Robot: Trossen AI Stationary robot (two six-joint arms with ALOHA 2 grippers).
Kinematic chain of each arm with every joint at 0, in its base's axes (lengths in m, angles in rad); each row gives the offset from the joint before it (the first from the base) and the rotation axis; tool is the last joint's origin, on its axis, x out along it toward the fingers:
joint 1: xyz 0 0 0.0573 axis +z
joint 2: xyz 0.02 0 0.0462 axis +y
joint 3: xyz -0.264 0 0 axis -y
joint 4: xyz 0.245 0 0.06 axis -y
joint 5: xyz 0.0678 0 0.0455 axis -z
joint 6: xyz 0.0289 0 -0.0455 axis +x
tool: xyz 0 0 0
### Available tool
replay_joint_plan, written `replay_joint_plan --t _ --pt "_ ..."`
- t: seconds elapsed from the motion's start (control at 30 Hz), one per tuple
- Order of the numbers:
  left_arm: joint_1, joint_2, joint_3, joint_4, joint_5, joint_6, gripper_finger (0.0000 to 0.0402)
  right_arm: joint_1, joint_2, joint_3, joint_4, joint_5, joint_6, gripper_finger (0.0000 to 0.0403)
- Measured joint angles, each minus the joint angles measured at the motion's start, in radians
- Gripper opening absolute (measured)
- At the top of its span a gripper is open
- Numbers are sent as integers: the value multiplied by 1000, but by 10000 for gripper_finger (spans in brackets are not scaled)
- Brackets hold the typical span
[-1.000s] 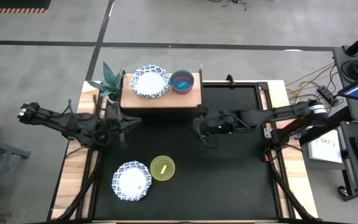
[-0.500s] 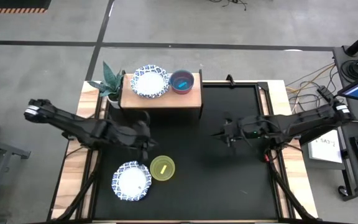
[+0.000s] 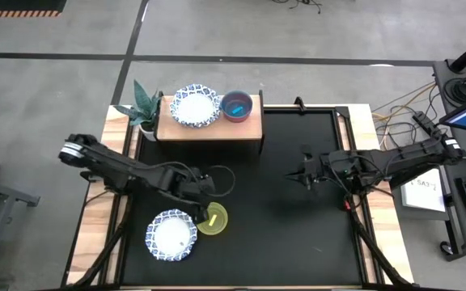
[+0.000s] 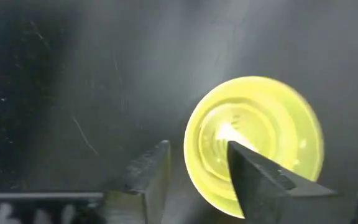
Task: Place and stack bowls onto a shelf
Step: Stack the yellow bowl on top of the blue bowl on the shelf
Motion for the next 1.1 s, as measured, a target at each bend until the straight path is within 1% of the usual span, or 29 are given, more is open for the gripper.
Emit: replay_joint_plan --t 0.1,0.17,0.3,0.4,0.53,0.63,0.73,0.87,0.9,1.0,1.1 --pt "0 56 1 0 27 23 172 0 -7 -9 0 0 0 9" --pt "0 90 0 1 50 32 181 0 -6 -12 0 0 0 9" --pt "1 156 0 11 52 36 183 0 2 -12 -1 0 -8 9" --pt "1 200 -1 25 51 36 175 0 2 -12 -1 0 -10 9" --pt "1 243 -1 45 50 35 153 0 2 -12 -2 0 -10 9" --pt "4 262 -2 45 45 30 124 0 2 -12 -2 0 -10 9" --pt "5 266 -2 45 45 14 86 0 2 -12 -2 0 -10 9" --pt "8 258 -2 45 46 4 21 0 2 -12 -2 0 -10 9" --pt "9 253 3 38 46 2 11 0 2 -12 -2 0 -10 9" --pt "14 241 31 30 46 -4 9 0 2 -12 -4 0 -10 9" --pt "19 235 93 -5 46 25 3 0 2 -12 -9 0 -10 9"
